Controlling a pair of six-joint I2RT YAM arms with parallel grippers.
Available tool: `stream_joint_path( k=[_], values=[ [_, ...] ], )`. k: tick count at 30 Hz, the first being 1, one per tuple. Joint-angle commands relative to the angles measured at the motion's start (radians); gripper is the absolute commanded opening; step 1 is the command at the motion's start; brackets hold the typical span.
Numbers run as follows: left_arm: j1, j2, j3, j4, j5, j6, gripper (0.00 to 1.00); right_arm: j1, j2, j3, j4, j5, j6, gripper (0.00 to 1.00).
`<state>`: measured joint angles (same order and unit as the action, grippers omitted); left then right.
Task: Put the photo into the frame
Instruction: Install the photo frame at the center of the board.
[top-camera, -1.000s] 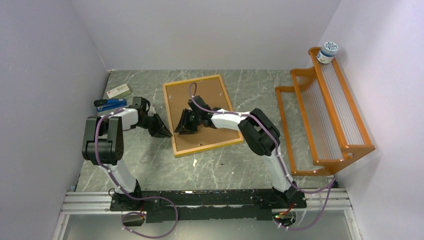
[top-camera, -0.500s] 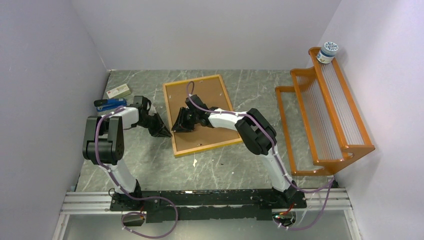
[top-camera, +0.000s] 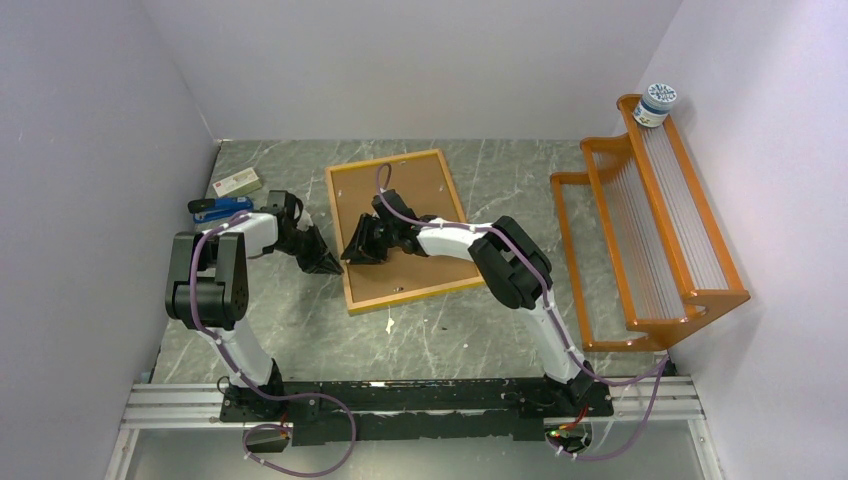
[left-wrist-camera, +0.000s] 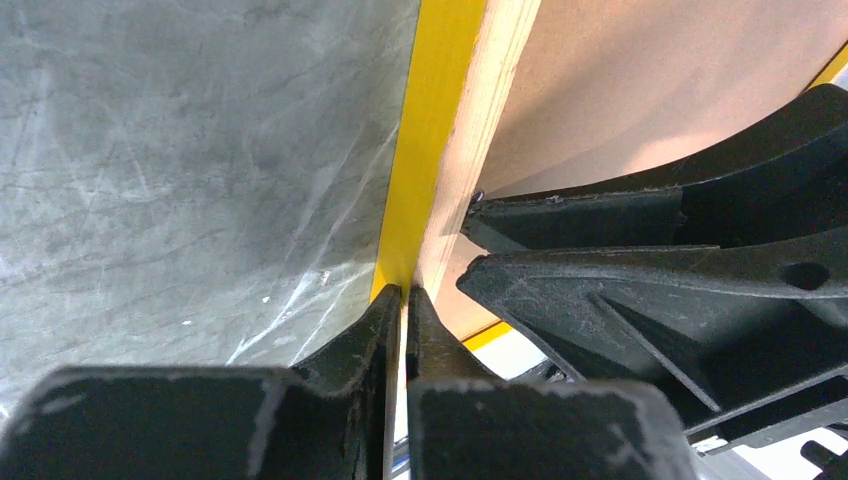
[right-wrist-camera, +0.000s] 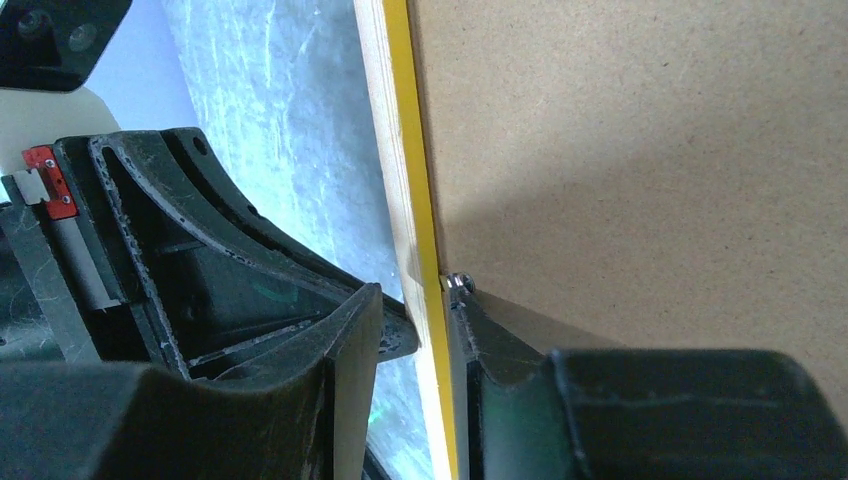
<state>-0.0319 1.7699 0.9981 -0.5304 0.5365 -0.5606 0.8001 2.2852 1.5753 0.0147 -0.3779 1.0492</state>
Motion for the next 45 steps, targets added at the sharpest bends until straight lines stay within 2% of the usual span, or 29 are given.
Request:
stream_joint_path(
  k=[1,6,10,18,22,25,27,32,35,37,41,45],
  values=[
    [-0.016,0.003,-0.002,-0.065,-0.092,0.028,0.08,0.01,0.028,0.009,0.104,0.049,-0.002,0.35],
    [-0.016,-0.039,0.041,-0.101,-0.124,0.025,0.1,0.0,-0.088,-0.043,0.097,0.078,-0.022,0.39],
    [-0.015,-0.079,0.092,-0.132,-0.119,0.032,0.14,-0.016,-0.226,-0.05,-0.006,0.16,-0.091,0.43],
    [-0.011,-0.116,0.168,-0.13,-0.153,0.01,0.33,-0.088,-0.419,-0.041,-0.274,0.363,-0.271,0.53],
    [-0.007,-0.08,0.214,-0.116,-0.194,0.001,0.52,-0.189,-0.448,0.002,-0.356,0.437,-0.378,0.59],
    [0.002,-0.021,0.285,-0.141,-0.241,-0.005,0.61,-0.267,-0.428,0.053,-0.418,0.454,-0.436,0.68],
    [0.003,0.015,0.322,-0.131,-0.256,0.01,0.66,-0.311,-0.401,0.082,-0.447,0.476,-0.467,0.78],
    [0.009,0.105,0.363,-0.044,-0.191,0.009,0.69,-0.379,-0.265,0.183,-0.497,0.469,-0.583,0.88],
    [0.011,0.157,0.398,-0.048,-0.177,0.015,0.69,-0.389,-0.137,0.365,-0.617,0.522,-0.62,0.89],
    [0.01,0.179,0.405,-0.043,-0.194,0.025,0.69,-0.389,-0.077,0.427,-0.641,0.57,-0.648,0.9],
    [0.015,0.2,0.391,-0.051,-0.183,0.023,0.68,-0.388,-0.012,0.47,-0.594,0.572,-0.686,0.9],
    [0.015,0.165,0.321,0.016,-0.145,0.009,0.68,-0.388,0.04,0.498,-0.574,0.583,-0.702,0.9]
  ],
)
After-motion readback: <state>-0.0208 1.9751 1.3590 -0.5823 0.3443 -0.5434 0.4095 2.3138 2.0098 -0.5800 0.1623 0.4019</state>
